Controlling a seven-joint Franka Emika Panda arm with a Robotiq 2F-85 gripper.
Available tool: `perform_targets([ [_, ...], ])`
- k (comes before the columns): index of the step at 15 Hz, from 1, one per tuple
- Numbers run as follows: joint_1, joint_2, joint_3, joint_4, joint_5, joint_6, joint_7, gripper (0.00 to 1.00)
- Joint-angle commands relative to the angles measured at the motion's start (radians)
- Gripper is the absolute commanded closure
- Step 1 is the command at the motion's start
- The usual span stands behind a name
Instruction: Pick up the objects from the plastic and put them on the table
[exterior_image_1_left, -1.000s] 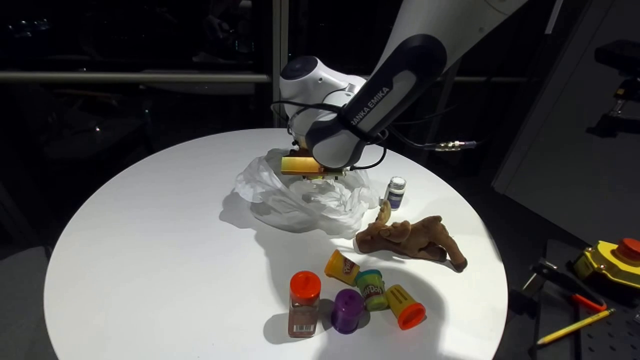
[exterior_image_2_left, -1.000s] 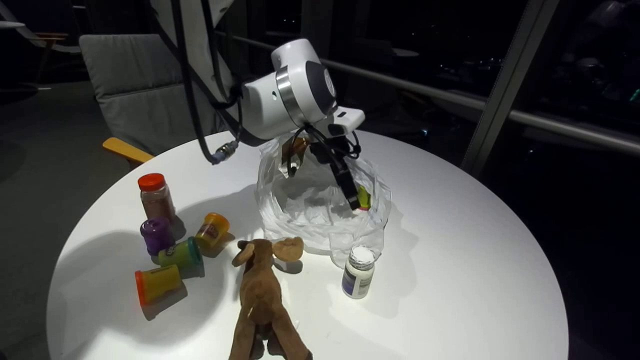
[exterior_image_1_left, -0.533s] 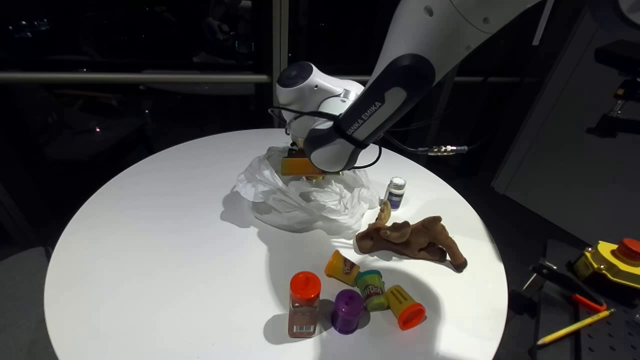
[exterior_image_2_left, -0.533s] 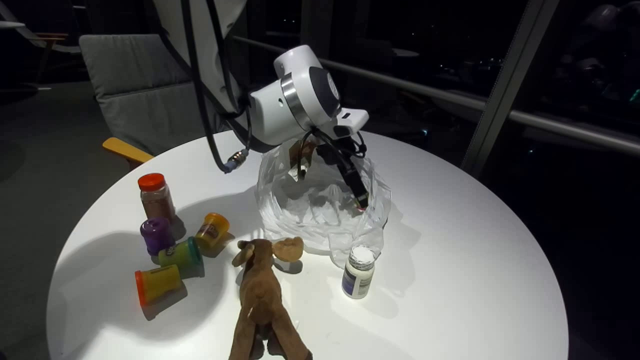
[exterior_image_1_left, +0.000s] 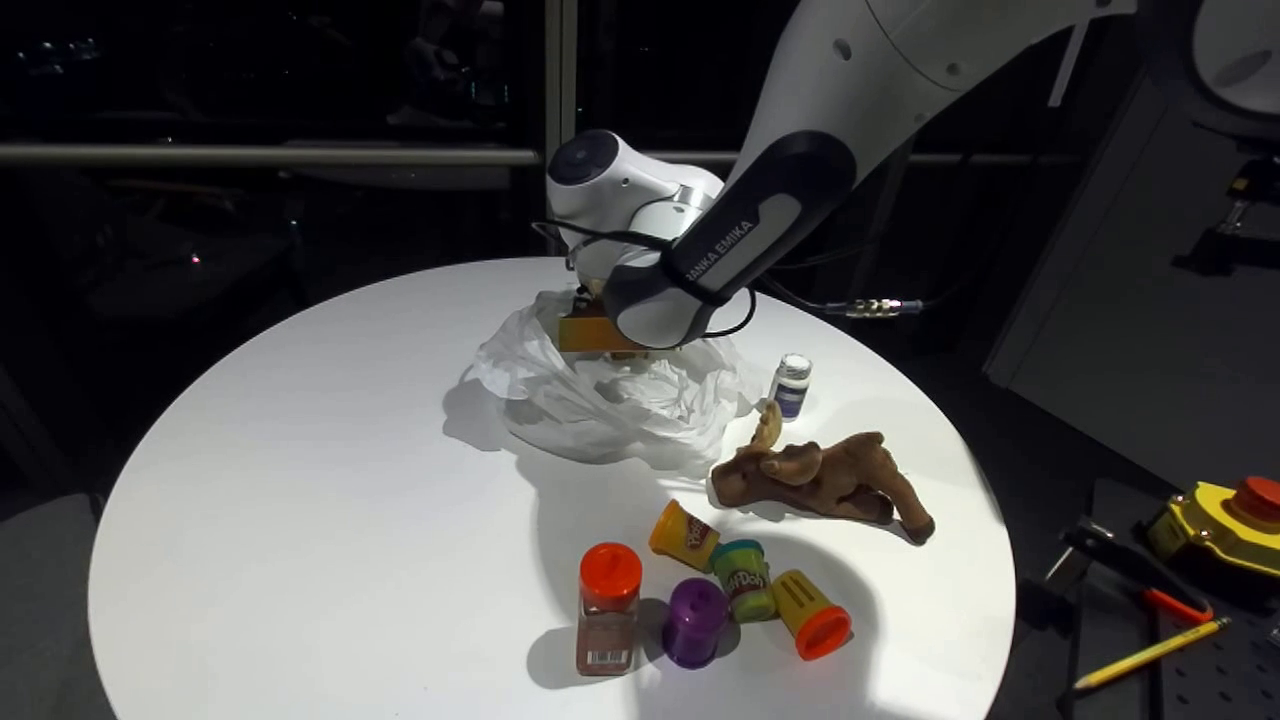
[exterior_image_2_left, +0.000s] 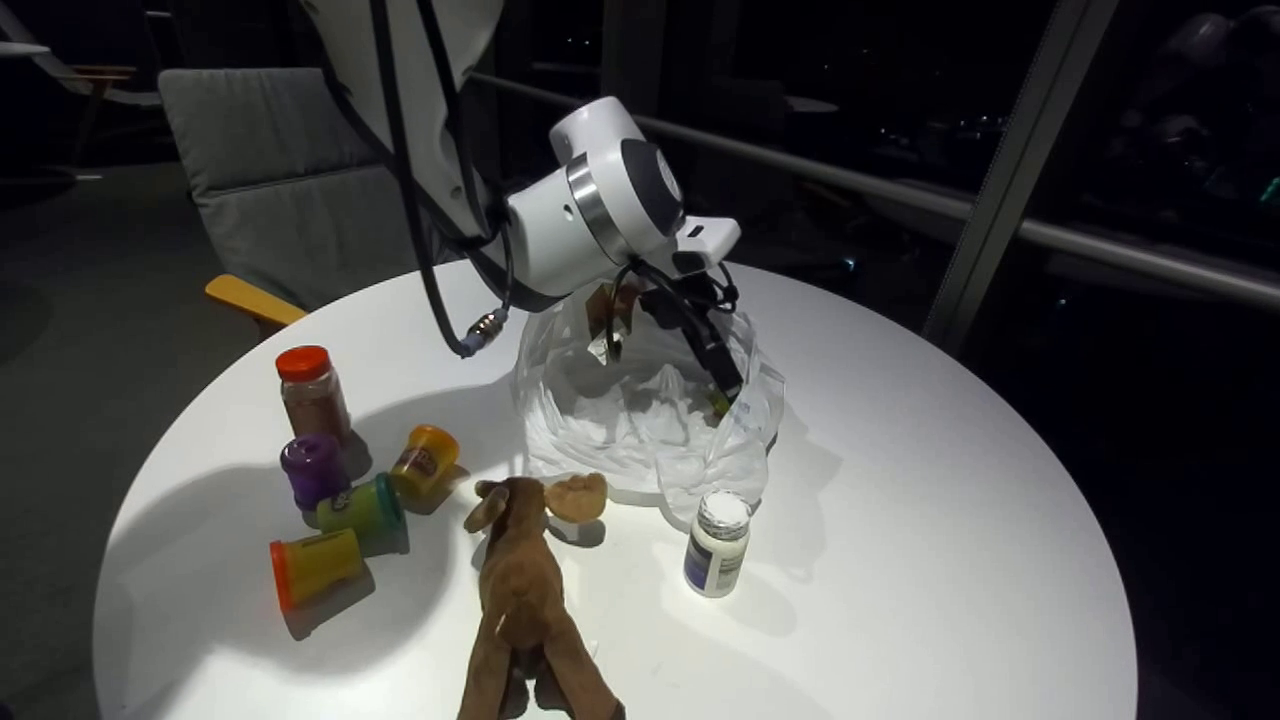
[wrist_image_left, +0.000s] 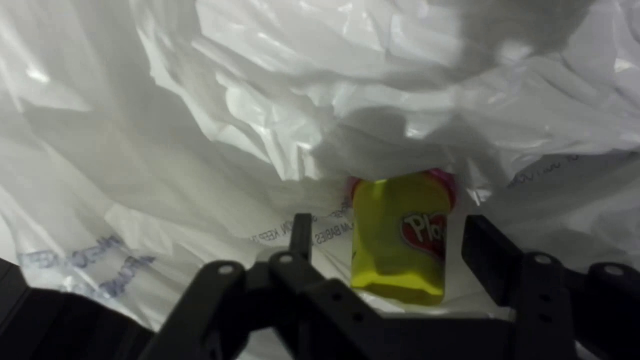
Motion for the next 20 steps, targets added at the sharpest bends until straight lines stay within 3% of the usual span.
perform_targets([
  [1,0.000,0.043,-0.021,0.066,-0.001,-0.002,0.007,0.53],
  [5,0.010,0.024,-0.027,0.050,-0.006,0.000,0.007,0.80],
  [13,0.079,-0.111,-0.009,-0.096,0.004,-0.045,0.025,0.82],
  [16,0.156,-0.232,-0.017,-0.236,-0.018,-0.098,0.077,0.82],
  [20,0.201,-0.421,0.042,-0.409,-0.017,-0.210,0.098,0.82],
])
